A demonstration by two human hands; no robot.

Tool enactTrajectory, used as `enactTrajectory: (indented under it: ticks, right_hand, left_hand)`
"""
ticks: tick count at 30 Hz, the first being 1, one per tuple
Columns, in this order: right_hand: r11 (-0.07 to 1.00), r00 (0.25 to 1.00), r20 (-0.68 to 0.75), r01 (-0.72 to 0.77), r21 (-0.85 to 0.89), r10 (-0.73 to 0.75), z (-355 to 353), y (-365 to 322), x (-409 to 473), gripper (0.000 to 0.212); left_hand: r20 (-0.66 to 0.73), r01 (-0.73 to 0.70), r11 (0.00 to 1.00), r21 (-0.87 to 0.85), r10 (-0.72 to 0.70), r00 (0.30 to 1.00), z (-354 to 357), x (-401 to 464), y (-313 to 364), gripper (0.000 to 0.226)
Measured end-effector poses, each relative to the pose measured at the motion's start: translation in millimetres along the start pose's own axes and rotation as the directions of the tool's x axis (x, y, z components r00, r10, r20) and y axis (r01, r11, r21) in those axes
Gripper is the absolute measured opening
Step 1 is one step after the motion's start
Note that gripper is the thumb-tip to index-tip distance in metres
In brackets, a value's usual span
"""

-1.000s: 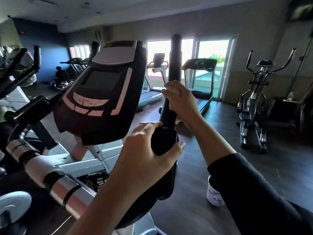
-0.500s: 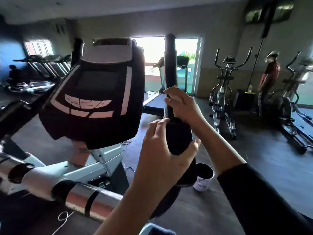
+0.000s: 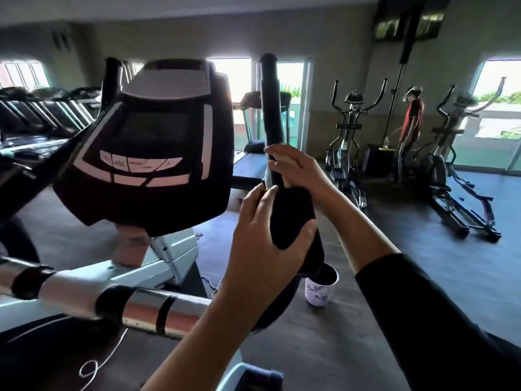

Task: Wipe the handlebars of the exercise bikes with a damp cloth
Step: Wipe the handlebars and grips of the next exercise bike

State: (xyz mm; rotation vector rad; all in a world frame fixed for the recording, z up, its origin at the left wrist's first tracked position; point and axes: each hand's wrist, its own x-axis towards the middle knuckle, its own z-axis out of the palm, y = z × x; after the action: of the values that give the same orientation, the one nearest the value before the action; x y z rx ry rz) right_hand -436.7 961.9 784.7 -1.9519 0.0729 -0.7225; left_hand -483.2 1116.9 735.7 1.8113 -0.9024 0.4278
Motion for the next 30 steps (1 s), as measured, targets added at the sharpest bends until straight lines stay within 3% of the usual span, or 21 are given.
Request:
enactTrajectory:
  ticks: [6, 10, 14, 16, 21, 25, 30]
  right_hand:
    - [0.975, 0.998, -0.053, -0.027, -0.221, 0.016, 3.6, -17.1, 20.7, 0.024]
    - [0.981, 0.996, 0.082, -0.023, -0.194, 0.039, -15.5, -20.1, -14.1, 0.022]
    - [0.981, 0.998, -0.036, 0.051, -0.188, -0.059, -34.8, -36.6, -40.7, 0.023]
    - [0.983, 0.997, -0.019, 0.071, -0.169, -0.075, -35.8, -45.0, -56.8, 0.024]
    - [0.915, 0.995, 0.020, 0.100, -0.390, -0.100, -17.4, -33.8, -84.6, 0.033]
    - [0.955, 0.985, -0.105, 0.101, -0.280, -0.134, -1.1, -26.2, -92.2, 0.034]
    - [0.966, 0.983, -0.115, 0.114, -0.231, -0.143, -0.2, -33.3, -97.6, 0.025]
  left_hand:
    - [0.018, -0.049, 0.999, -0.024, 0.049, 0.999, -8.6, -10.7, -8.8, 0.067]
    - [0.016, -0.055, 0.996, -0.075, 0.056, 0.998, -8.9, -20.1, -15.1, 0.075]
    - [0.023, -0.030, 0.985, -0.171, 0.034, 0.999, -11.3, -27.4, -19.9, 0.083]
    - [0.024, -0.033, 0.983, -0.182, 0.038, 0.999, -13.4, -31.1, -21.5, 0.086]
    - [0.051, -0.047, 0.982, -0.184, 0.058, 0.997, -19.4, -41.4, -20.7, 0.078]
    - [0.063, -0.024, 0.988, -0.150, 0.033, 0.997, -22.7, -48.0, -22.3, 0.077]
    - [0.028, -0.017, 0.991, -0.131, 0.021, 0.999, -25.9, -57.8, -19.3, 0.069]
